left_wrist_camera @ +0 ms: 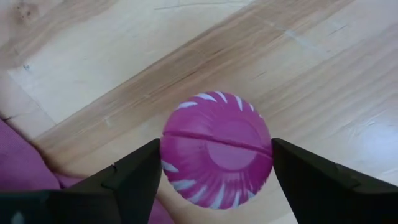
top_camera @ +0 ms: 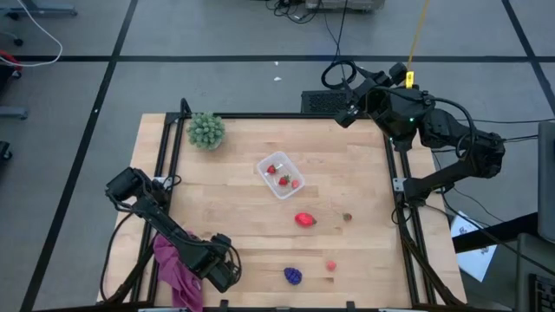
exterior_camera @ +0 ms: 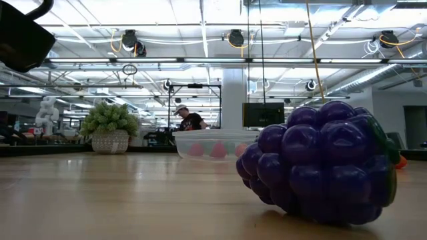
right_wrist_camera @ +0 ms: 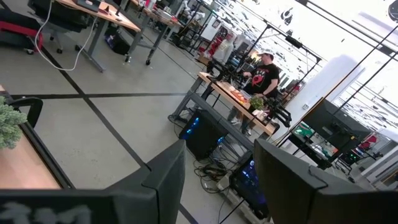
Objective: Pick and placing Produce into tupperware
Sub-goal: Put the onion into the transparent bin
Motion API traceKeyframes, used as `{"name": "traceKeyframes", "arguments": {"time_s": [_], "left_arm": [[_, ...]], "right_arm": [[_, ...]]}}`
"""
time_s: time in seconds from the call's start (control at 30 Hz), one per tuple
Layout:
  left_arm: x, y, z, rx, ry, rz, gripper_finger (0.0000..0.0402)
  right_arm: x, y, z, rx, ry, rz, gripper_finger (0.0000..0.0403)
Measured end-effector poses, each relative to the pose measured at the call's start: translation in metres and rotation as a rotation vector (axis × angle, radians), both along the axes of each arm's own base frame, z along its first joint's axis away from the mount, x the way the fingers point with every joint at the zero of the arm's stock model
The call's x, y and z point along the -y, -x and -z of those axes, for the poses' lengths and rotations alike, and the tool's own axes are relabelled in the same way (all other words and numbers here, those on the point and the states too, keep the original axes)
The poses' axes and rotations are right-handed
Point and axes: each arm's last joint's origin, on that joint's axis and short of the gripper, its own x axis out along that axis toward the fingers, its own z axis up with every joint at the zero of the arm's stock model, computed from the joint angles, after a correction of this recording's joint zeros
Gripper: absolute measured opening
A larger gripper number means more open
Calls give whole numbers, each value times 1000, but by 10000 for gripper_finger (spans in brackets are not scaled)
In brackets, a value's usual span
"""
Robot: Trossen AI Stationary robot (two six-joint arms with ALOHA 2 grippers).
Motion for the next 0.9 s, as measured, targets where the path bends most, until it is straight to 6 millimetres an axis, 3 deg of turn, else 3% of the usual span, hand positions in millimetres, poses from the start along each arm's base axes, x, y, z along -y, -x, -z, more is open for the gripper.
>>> {"name": "traceKeyframes", "arguments": {"time_s": [0.3, 0.9], "left_arm": [[1, -2, 0, 20, 8, 1, 257], [-2, -5, 0, 46, -19, -11, 261]], "right_arm": [[0, 0, 0, 0, 0, 0, 181], [0, 0, 0, 0, 0, 0, 181]]}}
